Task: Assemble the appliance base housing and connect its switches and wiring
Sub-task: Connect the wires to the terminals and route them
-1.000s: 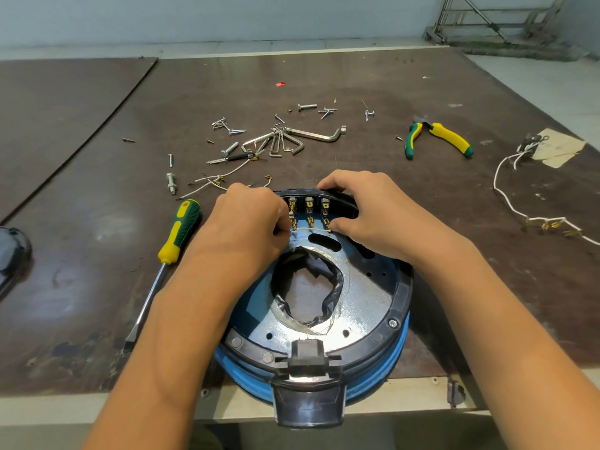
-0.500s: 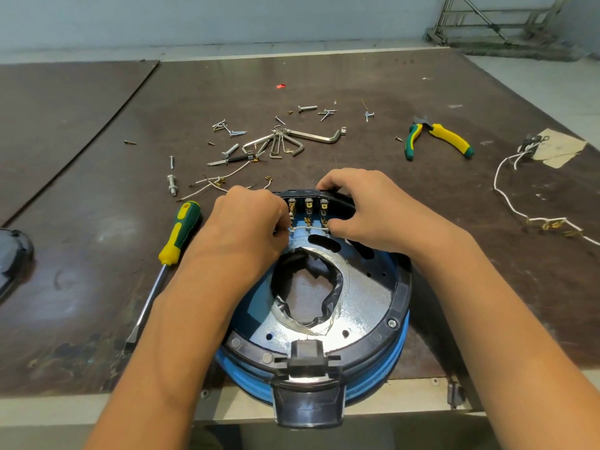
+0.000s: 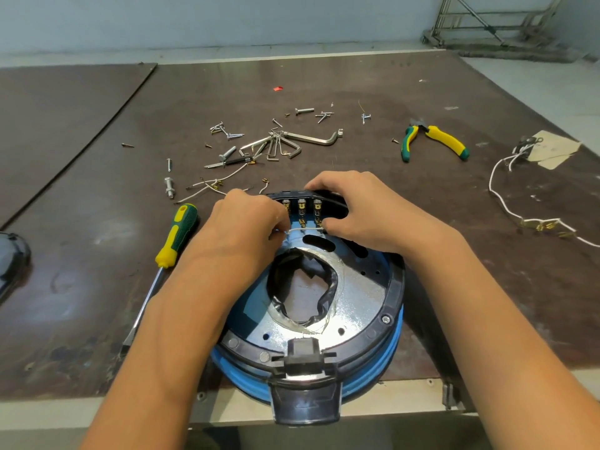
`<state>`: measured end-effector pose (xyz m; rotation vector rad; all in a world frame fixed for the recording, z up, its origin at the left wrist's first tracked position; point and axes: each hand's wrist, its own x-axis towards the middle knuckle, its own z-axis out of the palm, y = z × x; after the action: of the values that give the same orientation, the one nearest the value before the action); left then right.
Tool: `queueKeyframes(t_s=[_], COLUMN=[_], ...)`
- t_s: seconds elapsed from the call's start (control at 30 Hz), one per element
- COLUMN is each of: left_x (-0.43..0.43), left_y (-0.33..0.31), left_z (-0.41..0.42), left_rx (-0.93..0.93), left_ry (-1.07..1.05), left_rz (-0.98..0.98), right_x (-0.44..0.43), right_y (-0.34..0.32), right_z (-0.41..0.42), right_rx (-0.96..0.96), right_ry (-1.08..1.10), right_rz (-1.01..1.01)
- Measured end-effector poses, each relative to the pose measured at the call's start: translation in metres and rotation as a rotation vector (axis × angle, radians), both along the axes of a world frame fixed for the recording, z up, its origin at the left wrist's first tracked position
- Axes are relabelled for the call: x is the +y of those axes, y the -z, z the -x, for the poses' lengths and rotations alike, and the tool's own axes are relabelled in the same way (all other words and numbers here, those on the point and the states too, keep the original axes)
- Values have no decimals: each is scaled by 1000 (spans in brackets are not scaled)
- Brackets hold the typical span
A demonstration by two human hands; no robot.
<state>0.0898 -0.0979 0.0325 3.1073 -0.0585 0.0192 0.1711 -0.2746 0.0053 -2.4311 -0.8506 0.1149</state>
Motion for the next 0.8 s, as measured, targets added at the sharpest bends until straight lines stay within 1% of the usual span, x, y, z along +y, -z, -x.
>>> queueKeyframes(t_s=[0.1, 0.2, 0.4, 0.5, 0.6, 0.67, 0.73, 0.8], left_x=[2, -1, 3, 4, 9, 10, 7, 2], left_y=[2, 3, 8, 7, -2, -5, -6, -6], left_z=[2, 4, 0, 1, 1, -6, -16, -24], left_rx=[-39, -100, -200, -322, -441, -401, -260, -167], left_ry=[38, 73, 118, 207, 274, 332, 365, 361], left_rz=[40, 27, -140, -229, -140, -131, -135, -73], right_x=[0, -2, -1, -1, -1, 0, 0, -1], right_y=[1, 1, 3, 5, 3, 2, 2, 2], right_z=[0, -1, -2, -2, -3, -3, -2, -2], right_rx=[22, 34, 36, 49, 50, 53, 53, 51], right_ry=[1, 1, 8, 6, -2, 1, 4, 4], right_rz=[-13, -23, -37, -28, -17, -16, -18, -20])
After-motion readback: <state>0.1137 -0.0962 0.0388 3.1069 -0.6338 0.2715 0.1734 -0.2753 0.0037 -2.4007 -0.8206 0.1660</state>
